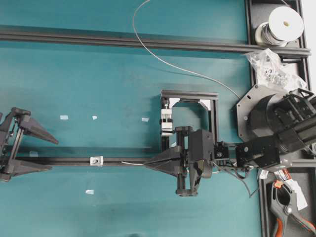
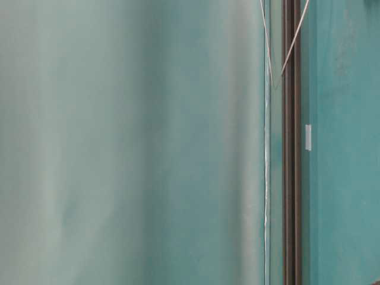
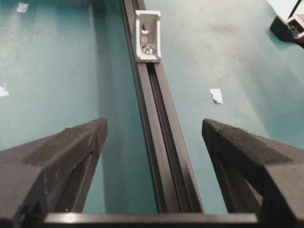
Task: Insert the wire through the hole in the metal fitting.
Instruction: 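Align the wire tip with the hole in the white bracket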
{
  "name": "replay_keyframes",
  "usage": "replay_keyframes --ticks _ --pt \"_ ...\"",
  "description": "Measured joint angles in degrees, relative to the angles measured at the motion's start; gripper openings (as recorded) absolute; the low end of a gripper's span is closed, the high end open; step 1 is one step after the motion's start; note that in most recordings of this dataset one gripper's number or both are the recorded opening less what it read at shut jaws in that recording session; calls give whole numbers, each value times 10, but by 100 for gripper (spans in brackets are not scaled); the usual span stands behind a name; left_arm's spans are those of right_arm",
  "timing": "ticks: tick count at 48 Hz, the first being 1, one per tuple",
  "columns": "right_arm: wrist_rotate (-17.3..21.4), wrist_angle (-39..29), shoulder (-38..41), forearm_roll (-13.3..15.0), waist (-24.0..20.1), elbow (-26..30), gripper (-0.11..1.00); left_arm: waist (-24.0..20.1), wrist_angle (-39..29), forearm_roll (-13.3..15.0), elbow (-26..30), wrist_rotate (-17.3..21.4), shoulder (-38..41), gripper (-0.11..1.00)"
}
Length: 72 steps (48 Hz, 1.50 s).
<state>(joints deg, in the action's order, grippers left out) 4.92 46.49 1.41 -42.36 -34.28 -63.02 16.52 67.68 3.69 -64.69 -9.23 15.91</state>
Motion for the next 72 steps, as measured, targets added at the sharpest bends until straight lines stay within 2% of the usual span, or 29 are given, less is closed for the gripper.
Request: replay_keyframes --ticks 47,72 --pt "-10 -4 30 0 0 35 -1 1 1 0 42 4 28 84" --pt "-31 -6 38 0 23 48 -1 0 1 0 49 4 30 84"
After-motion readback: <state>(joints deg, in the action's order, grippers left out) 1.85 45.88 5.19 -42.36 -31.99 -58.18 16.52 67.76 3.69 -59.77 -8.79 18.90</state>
